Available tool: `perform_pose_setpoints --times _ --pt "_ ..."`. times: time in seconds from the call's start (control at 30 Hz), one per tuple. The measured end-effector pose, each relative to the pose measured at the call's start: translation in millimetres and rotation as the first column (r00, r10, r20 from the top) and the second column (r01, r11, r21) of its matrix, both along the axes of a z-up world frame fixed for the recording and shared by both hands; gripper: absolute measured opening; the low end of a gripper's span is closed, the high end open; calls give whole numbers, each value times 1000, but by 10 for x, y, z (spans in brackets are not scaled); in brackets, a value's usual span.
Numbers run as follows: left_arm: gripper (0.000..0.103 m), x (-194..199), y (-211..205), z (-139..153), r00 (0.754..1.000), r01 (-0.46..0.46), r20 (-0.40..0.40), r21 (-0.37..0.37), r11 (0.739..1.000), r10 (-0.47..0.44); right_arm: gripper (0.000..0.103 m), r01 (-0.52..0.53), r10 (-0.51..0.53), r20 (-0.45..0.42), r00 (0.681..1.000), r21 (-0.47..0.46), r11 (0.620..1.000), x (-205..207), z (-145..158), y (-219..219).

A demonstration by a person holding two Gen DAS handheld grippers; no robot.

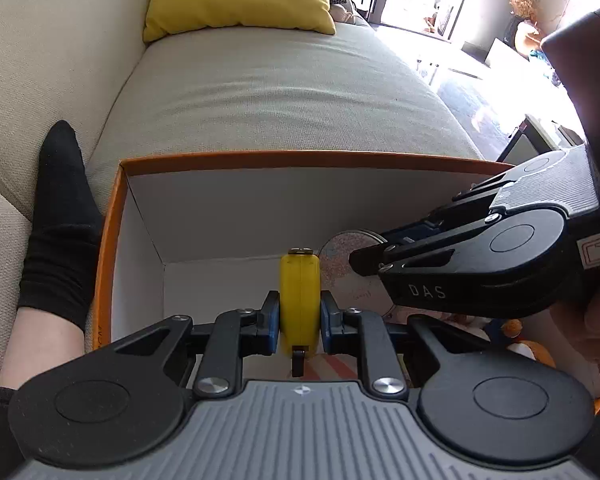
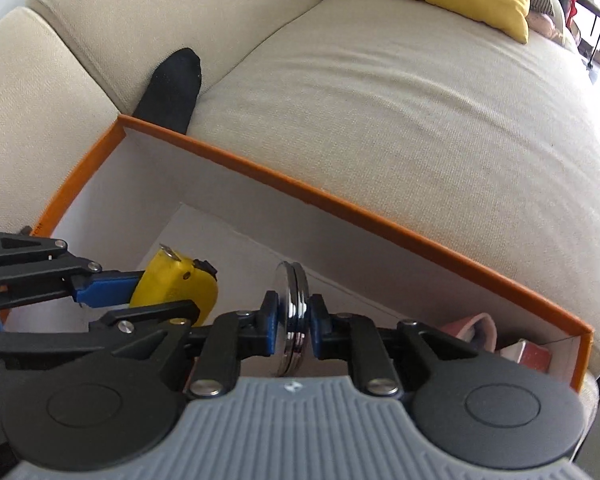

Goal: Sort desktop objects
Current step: 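Lift and carry the tape measure and mirror with both grippers over the box, then lower both grippers into the box while the right gripper releases the mirror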

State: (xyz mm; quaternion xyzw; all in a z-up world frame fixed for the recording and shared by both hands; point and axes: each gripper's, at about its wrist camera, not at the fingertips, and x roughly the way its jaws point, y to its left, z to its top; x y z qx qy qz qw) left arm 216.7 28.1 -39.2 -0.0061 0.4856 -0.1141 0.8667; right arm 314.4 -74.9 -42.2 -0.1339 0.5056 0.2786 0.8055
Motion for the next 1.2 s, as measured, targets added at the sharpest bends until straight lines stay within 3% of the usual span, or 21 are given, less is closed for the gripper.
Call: perform_pose_setpoints --times 0.23,0.47,0.6,0.7,0.83,1.0,1.2 --pt "22 82 -20 -103 999 29 -37 -2 1000 -29 23 -24 27 28 999 -80 996 -1 13 30" --pt "22 250 -86 -221 998 30 -64 27 999 -28 23 -31 35 47 998 -76 997 -15 85 -17" --pt "22 273 -52 -147 999 20 -45 -29 999 -21 23 -29 31 65 997 -36 999 -38 181 -114" --pt "22 322 -86 -127 998 35 -54 -44 998 -37 23 -36 42 116 992 -56 998 -55 233 -140" --pt "22 370 -261 -157 997 65 -45 20 998 -64 23 -37 44 153 987 -51 998 -54 288 -158" --pt "22 367 -546 -222 991 136 -16 170 976 -135 22 -35 39 160 986 -31 999 -13 318 -233" --pt "22 388 -665 -249 978 208 -40 190 959 -204 22 -20 26 146 989 -45 999 35 230 -270"
